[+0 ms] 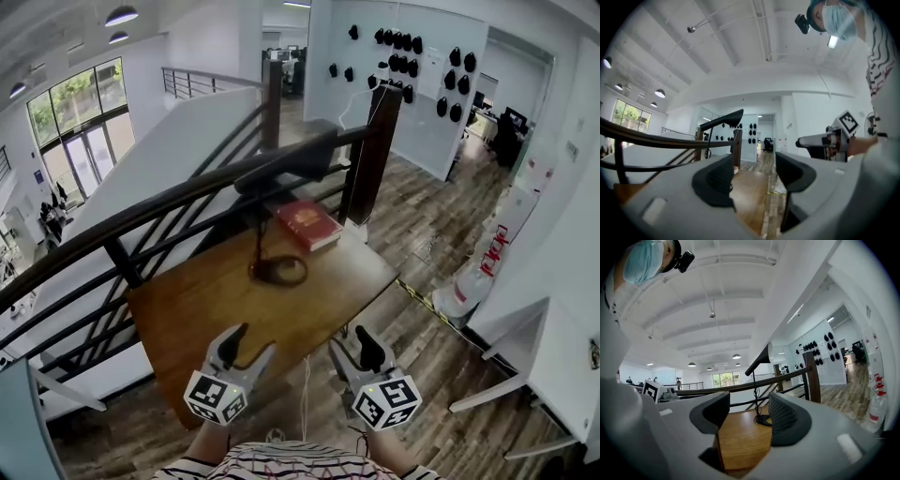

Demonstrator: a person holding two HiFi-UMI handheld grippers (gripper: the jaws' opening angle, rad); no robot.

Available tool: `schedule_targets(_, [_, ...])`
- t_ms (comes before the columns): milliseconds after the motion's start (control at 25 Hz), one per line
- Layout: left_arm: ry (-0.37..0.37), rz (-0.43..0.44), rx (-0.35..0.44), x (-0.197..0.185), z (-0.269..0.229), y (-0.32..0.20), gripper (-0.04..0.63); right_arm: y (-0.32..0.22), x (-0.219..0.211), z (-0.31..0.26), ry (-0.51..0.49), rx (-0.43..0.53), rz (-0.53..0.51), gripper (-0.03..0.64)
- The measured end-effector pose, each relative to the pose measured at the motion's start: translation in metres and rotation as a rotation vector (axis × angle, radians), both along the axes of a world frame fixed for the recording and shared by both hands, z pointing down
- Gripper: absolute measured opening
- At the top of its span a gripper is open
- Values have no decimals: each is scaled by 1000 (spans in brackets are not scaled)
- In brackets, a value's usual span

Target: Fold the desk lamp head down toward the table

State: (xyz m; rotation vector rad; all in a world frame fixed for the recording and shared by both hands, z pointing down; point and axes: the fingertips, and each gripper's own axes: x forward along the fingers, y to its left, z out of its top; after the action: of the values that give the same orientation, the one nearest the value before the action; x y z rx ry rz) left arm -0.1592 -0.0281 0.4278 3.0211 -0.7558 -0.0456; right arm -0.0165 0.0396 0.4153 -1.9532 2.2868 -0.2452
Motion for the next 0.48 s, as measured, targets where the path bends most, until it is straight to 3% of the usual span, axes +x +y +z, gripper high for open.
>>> schedule_targets(480, [-7, 68, -45, 29, 24, -90, 284, -78, 27, 10, 15, -7, 67, 247])
